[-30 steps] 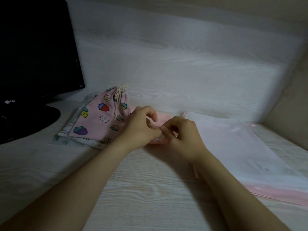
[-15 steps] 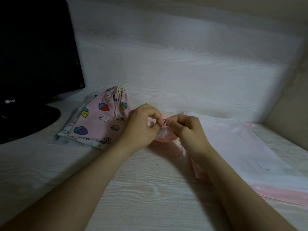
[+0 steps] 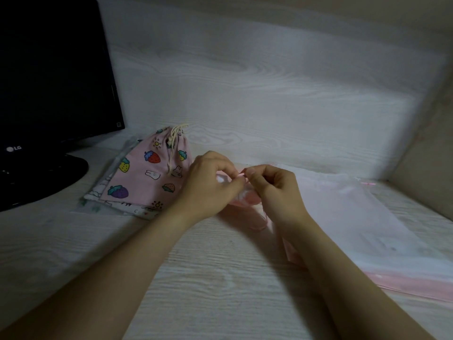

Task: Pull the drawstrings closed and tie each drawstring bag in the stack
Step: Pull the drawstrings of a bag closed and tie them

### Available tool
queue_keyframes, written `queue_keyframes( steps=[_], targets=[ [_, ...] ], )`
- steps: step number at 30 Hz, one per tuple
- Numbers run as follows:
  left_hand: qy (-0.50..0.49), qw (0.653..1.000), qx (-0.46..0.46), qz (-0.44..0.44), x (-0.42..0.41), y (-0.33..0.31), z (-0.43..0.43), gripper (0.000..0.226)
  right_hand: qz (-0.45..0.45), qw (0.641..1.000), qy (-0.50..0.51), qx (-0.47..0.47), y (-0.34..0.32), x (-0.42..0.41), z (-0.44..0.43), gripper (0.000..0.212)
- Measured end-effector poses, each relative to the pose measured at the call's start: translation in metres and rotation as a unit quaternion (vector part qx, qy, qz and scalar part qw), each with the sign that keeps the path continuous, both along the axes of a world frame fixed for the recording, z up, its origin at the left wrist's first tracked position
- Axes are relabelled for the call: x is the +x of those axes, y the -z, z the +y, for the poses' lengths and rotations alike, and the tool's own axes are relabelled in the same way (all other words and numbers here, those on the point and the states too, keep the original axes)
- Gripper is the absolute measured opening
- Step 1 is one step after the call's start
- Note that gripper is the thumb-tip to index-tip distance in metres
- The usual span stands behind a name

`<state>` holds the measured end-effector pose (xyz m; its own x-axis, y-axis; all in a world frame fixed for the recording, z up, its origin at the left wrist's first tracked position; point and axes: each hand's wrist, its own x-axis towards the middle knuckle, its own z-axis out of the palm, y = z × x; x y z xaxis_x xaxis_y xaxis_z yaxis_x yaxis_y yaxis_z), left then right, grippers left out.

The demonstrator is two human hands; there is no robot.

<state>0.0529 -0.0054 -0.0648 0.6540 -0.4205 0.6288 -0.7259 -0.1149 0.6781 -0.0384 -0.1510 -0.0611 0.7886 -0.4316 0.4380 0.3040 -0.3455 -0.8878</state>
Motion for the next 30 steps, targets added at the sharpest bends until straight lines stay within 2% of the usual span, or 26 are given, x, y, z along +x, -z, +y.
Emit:
queue_keyframes(
  steps=[2, 5, 7, 9, 12, 14, 17, 20, 24, 29, 30],
  targets=[
    [-0.013, 0.999, -0.005, 0.033, 0.000, -0.004, -0.001, 0.014, -0.001, 1.000, 0.025, 0.011, 0.001, 0.001, -0.003, 0.019],
    [0.038, 0.988, -0.092, 0.122, -0.001, -0.012, 0.001, 0.024, 0.002, 0.997, 0.074, -0.015, 0.004, 0.003, -0.009, 0.021],
    [0.086, 0.963, -0.151, 0.206, -0.004, -0.019, 0.005, 0.035, 0.018, 0.992, 0.109, -0.058, 0.006, 0.005, -0.012, 0.022],
    [0.138, 0.929, -0.185, 0.290, -0.007, -0.026, 0.009, 0.029, 0.037, 0.987, 0.130, -0.083, 0.007, 0.005, -0.013, 0.024],
    [0.179, 0.892, -0.214, 0.356, -0.010, -0.032, 0.009, 0.038, 0.041, 0.985, 0.132, -0.106, 0.006, 0.002, -0.010, 0.025],
    [0.188, 0.885, -0.209, 0.370, -0.012, -0.030, 0.006, 0.042, 0.038, 0.984, 0.123, -0.122, 0.004, 0.001, -0.009, 0.025],
    [0.139, 0.915, -0.152, 0.346, -0.008, -0.024, 0.005, 0.045, 0.046, 0.985, 0.090, -0.141, 0.003, -0.001, -0.005, 0.019],
    [0.071, 0.947, -0.078, 0.302, -0.002, -0.020, 0.005, 0.034, 0.073, 0.978, 0.091, -0.175, 0.002, -0.003, -0.003, 0.022],
    [0.003, 0.981, 0.012, 0.193, 0.002, -0.014, 0.008, 0.020, 0.042, 0.946, 0.142, -0.288, 0.003, -0.004, -0.011, 0.030],
    [-0.016, 0.993, 0.102, 0.060, -0.003, -0.008, 0.009, 0.014, 0.092, 0.921, 0.168, -0.338, 0.006, -0.002, -0.011, 0.027],
    [-0.023, 0.992, 0.119, 0.027, -0.003, -0.006, 0.010, 0.018, 0.110, 0.914, 0.168, -0.354, 0.007, -0.002, -0.010, 0.031]
  ],
)
